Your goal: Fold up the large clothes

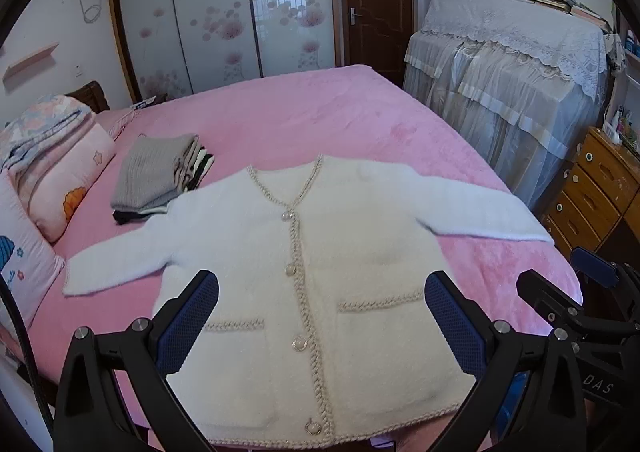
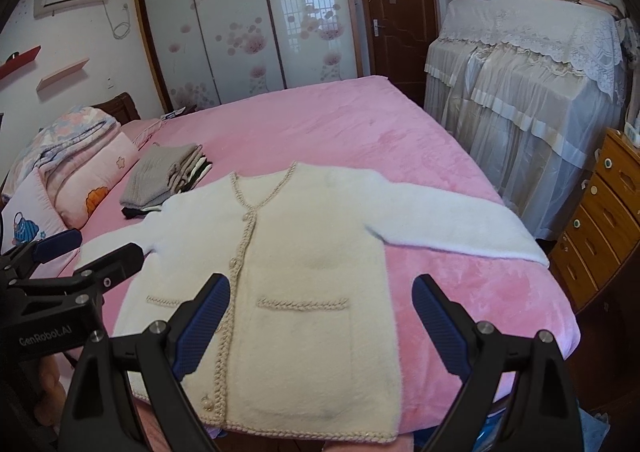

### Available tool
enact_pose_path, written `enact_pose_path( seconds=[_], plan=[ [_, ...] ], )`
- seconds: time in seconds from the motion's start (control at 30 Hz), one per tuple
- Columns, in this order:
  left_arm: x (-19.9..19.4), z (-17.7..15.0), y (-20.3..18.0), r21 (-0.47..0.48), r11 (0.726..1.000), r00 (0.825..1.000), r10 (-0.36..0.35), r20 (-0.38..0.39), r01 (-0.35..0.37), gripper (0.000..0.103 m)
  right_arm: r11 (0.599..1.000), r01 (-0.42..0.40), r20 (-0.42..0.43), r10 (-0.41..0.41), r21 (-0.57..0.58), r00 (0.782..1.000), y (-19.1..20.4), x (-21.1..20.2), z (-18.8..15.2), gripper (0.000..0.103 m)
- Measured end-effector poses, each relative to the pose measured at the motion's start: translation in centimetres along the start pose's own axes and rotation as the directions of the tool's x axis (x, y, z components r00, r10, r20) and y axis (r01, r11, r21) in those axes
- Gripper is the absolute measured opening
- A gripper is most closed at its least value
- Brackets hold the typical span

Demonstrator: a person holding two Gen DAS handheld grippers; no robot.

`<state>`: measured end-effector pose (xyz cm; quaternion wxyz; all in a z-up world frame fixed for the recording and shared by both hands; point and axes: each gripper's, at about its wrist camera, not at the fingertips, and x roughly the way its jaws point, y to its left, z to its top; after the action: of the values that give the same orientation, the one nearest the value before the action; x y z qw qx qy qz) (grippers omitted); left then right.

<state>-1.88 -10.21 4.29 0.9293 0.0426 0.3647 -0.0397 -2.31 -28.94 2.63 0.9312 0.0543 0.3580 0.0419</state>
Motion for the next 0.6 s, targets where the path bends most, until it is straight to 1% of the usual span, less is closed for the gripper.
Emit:
enact_pose_path(
  seconds=[0.07, 0.17, 0.27, 0.37, 0.43, 0.5, 0.53, 0.6],
  plan=[
    [0.2, 1.1, -0.9, 0.018, 1.000, 1.000, -0.001, 0.013, 0.001, 0.102, 1.000, 0.010, 0.022, -0.010, 0.006, 1.000, -1.0, -0.2, 0.7, 0.093],
    [0.6, 2.8, -2.7, 0.066, 0.998, 0.999, 0.015, 0.050, -0.019, 0.102, 0.999, 0.037, 0.055, -0.037, 0.008, 0.998, -2.6, -0.3, 2.0, 0.093],
    [1.1, 4.8, -4.5, 0.107, 0.994, 0.996, 0.023, 0.090, -0.032, 0.102, 0.996, 0.085, 0.081, -0.086, 0.020, 0.993, -4.5, -0.2, 3.3, 0.093],
    [1.9, 6.8, -6.3, 0.125, 0.991, 0.993, 0.033, 0.113, -0.047, 0.102, 0.991, 0.127, 0.115, -0.129, 0.029, 0.985, -6.6, 0.0, 4.7, 0.093],
    [3.0, 8.2, -7.5, 0.135, 0.989, 0.992, 0.037, 0.119, -0.053, 0.102, 0.985, 0.166, 0.144, -0.170, 0.035, 0.975, -8.2, 0.2, 5.6, 0.093],
    [4.2, 9.6, -8.7, 0.148, 0.988, 0.992, 0.027, 0.124, -0.046, 0.102, 0.980, 0.194, 0.157, -0.198, 0.044, 0.967, -9.7, 0.5, 6.3, 0.093],
    [4.9, 10.3, -9.3, 0.152, 0.988, 0.992, 0.011, 0.127, -0.030, 0.102, 0.977, 0.206, 0.159, -0.211, 0.049, 0.964, -10.6, 0.8, 6.6, 0.093],
    [6.4, 11.4, -10.3, 0.156, 0.988, 0.991, -0.004, 0.130, -0.016, 0.102, 0.969, 0.237, 0.148, -0.245, 0.067, 0.958, -12.5, 1.8, 7.1, 0.091]
  ],
)
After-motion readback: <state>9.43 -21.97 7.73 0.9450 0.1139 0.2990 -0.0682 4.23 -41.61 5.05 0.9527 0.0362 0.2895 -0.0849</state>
